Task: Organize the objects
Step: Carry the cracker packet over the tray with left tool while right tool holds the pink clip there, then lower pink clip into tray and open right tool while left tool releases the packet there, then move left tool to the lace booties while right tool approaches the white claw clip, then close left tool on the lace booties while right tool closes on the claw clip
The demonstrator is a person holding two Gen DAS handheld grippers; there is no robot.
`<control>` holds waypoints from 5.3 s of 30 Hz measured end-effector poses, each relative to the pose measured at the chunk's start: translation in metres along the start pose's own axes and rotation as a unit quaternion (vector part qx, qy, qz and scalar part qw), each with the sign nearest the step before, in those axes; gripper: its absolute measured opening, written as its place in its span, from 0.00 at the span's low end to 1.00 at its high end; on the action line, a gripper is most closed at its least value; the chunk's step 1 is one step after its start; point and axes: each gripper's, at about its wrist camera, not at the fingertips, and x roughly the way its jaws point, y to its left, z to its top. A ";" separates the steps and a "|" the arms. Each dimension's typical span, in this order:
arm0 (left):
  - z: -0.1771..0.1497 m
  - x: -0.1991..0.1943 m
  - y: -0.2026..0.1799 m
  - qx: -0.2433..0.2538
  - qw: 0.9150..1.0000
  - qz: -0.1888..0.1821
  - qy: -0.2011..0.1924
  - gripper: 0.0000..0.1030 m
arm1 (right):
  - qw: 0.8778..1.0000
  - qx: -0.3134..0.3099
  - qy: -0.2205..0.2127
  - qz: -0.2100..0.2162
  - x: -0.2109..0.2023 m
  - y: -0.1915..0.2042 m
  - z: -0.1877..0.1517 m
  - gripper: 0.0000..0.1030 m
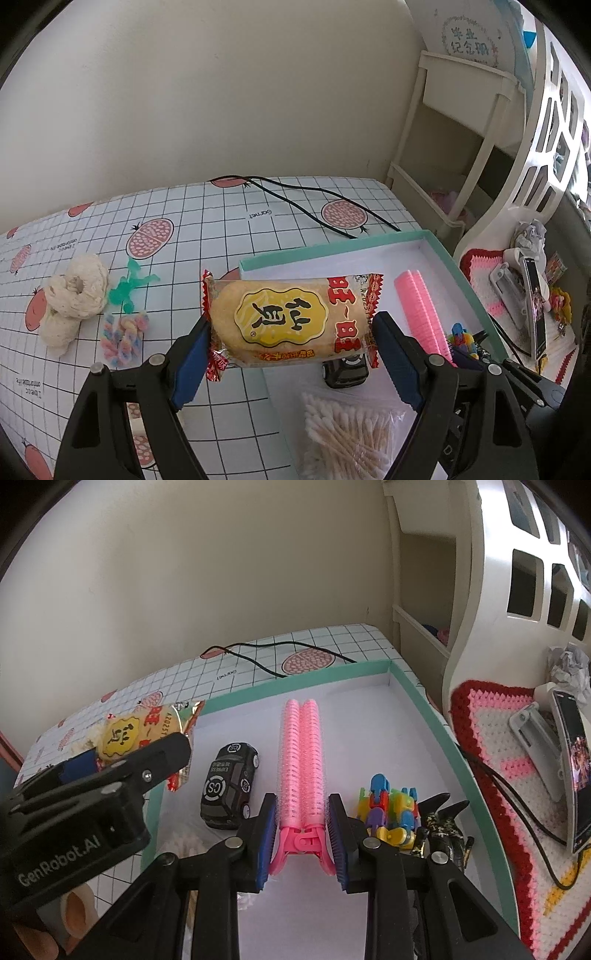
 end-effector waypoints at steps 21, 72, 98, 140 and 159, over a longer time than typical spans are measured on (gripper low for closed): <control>-0.005 0.009 0.002 0.001 0.999 -0.011 0.031 0.83 | 1.000 -0.006 0.013 -0.007 0.004 -0.003 -0.001 0.29; 0.007 -0.025 0.031 -0.032 0.999 -0.035 -0.020 1.00 | 1.000 -0.007 -0.013 -0.026 -0.012 0.004 0.011 0.67; 0.006 -0.056 0.186 -0.135 0.987 0.069 -0.057 1.00 | 0.995 -0.067 -0.072 0.028 -0.032 0.101 0.021 1.00; -0.002 0.015 0.232 -0.122 0.989 0.068 0.038 0.99 | 0.984 -0.174 0.015 0.041 0.039 0.201 -0.037 0.99; -0.009 0.025 0.236 -0.119 0.987 0.090 0.052 0.63 | 0.984 -0.172 0.019 0.036 0.040 0.197 -0.036 0.75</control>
